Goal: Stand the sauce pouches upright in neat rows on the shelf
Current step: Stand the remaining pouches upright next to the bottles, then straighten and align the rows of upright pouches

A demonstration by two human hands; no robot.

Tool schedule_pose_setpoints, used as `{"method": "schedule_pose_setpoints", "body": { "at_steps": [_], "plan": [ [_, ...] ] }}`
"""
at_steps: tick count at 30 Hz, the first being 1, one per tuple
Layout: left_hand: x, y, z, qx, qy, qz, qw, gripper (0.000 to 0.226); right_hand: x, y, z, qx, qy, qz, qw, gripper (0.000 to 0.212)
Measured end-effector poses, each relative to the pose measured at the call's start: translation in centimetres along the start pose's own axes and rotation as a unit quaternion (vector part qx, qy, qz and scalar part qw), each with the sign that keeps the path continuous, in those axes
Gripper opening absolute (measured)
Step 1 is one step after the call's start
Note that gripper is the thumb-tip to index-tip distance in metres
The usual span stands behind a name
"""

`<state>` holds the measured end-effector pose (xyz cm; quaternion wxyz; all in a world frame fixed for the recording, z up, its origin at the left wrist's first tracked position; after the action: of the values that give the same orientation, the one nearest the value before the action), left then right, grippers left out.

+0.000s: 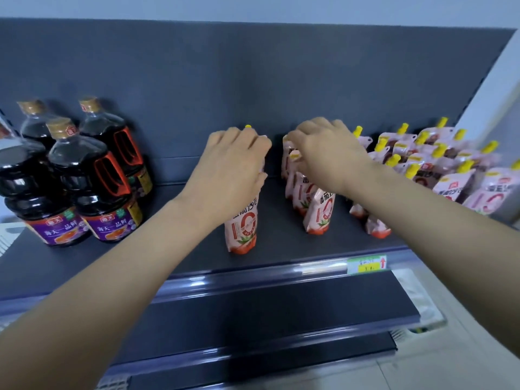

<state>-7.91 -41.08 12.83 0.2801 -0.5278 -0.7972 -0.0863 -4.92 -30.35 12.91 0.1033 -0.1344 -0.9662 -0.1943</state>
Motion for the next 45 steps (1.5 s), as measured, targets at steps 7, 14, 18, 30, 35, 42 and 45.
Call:
{"method": "schedule_pose_setpoints", "body": {
  "at_steps": [7, 14, 18, 30, 35, 42, 45],
  "plan": [
    [3.6, 6.7, -1.2, 0.098, 0.019, 0.061, 0.993, 0.032, -4.0, 5.2, -1.3, -0.035, 0.037, -0.002, 0.999, 0.039],
    [10.6, 19.7, -0.7, 0.077, 0.075, 0.106, 0.989, 0.027, -10.8, 18.3, 0.7, -0.047, 0.033, 0.042, 0.997, 0.037],
    [14.8, 27.0, 1.1, 0.05, 0.093, 0.123, 0.987, 0.029, -14.4, 27.0, 3.1, -0.065, 0.006, 0.084, 0.994, 0.036],
    [23.1, 37.0, 7.1, -0.015, 0.063, 0.155, 0.986, 0.02, -17.5, 41.0, 9.4, -0.055, -0.048, 0.154, 0.985, 0.039],
    [26.6, 36.4, 9.6, -0.022, 0.05, 0.127, 0.99, 0.024, -15.1, 43.6, 10.7, -0.071, -0.042, 0.151, 0.985, 0.036],
    [30.9, 36.8, 13.1, -0.021, 0.007, 0.109, 0.994, 0.028, -11.1, 47.1, 13.9, -0.046, -0.046, 0.126, 0.99, 0.036],
    [32.6, 36.9, 14.6, -0.014, 0.0, 0.093, 0.996, 0.029, -8.9, 48.6, 15.9, -0.025, -0.05, 0.097, 0.994, 0.039]
  ]
}}
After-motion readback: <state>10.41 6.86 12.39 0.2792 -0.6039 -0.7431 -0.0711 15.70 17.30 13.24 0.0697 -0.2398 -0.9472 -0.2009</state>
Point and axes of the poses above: each hand's wrist, its own x-axis towards the middle knuckle, its own z-axis out of the palm, y = z × x, the point moved 8 cm from there along x, towards the middle knuckle, and after that the axes turned 3 degrees about -y, right-handed, at the moved point
